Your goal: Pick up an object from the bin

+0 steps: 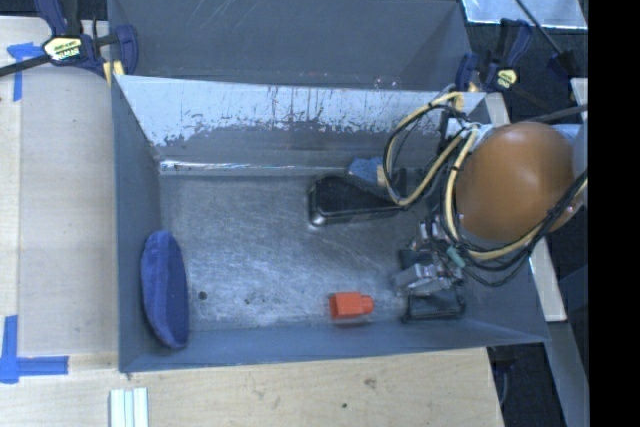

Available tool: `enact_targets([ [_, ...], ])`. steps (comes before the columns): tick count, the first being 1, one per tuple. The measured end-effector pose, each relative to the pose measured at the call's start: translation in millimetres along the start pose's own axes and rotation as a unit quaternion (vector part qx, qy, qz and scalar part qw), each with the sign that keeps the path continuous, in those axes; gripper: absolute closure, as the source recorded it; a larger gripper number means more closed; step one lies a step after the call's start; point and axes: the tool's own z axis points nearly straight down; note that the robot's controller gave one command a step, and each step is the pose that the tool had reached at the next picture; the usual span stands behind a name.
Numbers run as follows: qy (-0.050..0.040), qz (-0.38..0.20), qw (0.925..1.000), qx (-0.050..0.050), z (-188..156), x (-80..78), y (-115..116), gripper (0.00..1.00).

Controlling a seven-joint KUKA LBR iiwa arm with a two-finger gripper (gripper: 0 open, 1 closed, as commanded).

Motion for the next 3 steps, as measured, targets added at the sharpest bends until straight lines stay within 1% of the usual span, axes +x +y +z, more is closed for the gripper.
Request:
enact_targets([
  [1, 0.0001, 0.0, 1.0, 0.0, 0, 0.2, 0, 1.0],
  [2, -0.0001, -0.012, 0.9999, 0.001, -130, 6.9, 10, 1.0],
  [3, 0.0011, -0.018, 0.9998, 0.005, -207, 2.1, 12, 1.0],
])
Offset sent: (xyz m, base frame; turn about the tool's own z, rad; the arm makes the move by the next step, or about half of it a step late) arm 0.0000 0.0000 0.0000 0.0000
